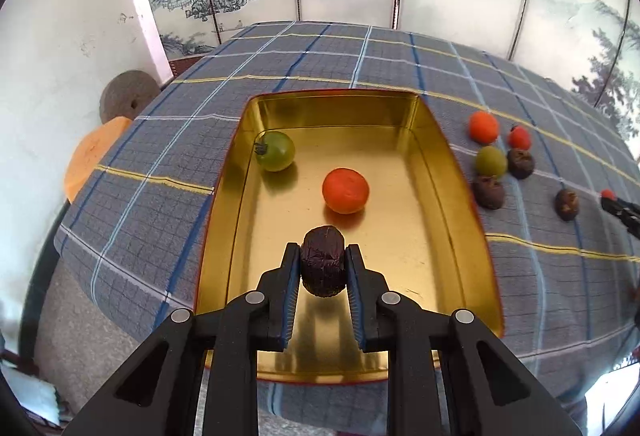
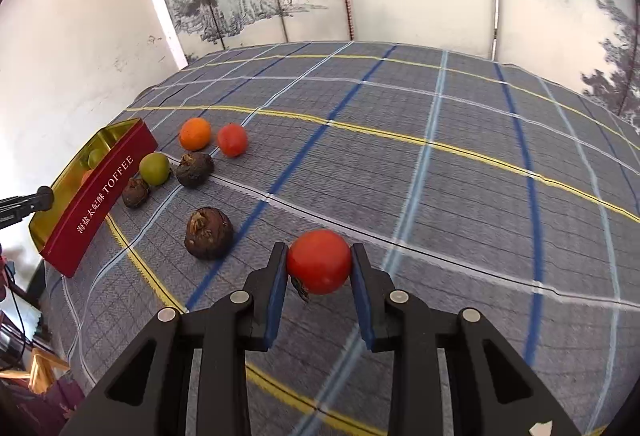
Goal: Organize fruits
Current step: 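Release the brown fruit into the tin with left while right grasps a red tomato, then carry the red tomato over the tin with the right gripper and release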
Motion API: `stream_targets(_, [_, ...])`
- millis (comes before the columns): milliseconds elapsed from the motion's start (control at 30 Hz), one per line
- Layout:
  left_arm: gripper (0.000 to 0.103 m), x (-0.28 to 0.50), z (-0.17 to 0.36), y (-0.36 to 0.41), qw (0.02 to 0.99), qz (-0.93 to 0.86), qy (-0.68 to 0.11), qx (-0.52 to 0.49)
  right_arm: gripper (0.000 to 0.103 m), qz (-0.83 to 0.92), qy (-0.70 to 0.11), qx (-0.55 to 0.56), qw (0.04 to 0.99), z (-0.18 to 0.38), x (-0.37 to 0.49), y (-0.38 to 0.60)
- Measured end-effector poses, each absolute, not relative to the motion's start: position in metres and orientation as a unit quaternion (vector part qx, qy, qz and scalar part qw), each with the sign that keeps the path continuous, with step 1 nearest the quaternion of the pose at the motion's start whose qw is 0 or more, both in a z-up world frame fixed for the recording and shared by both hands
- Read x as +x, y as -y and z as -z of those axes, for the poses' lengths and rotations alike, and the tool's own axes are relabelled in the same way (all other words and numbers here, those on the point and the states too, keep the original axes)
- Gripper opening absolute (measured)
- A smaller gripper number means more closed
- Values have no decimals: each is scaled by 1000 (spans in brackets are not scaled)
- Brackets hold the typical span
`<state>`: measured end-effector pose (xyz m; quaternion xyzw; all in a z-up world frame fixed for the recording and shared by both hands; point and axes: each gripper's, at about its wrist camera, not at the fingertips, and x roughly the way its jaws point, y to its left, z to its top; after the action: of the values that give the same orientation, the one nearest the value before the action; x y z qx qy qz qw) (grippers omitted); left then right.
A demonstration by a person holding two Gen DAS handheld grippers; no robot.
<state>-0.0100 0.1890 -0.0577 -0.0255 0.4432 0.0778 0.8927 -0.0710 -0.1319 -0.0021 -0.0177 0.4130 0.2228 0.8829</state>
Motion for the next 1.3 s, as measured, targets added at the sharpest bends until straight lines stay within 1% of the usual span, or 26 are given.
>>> stream_targets(367, [23, 13, 64, -197, 891, -91, -444, 3, 28, -222, -412, -15, 884, 0, -82, 131])
stream_targets(800, [24, 38, 64, -201, 887, -111, -442, 69, 28, -215, -412, -13, 885, -6, -88, 133])
stream_targets(1067, [25, 47, 64, -205, 882, -113, -450, 76, 28, -215, -406, -17, 888, -15, -92, 130])
stream_targets(1300, [34, 38, 57, -210, 889, -115, -441, 54, 28, -222, -396, -22, 891, -28, -98, 120])
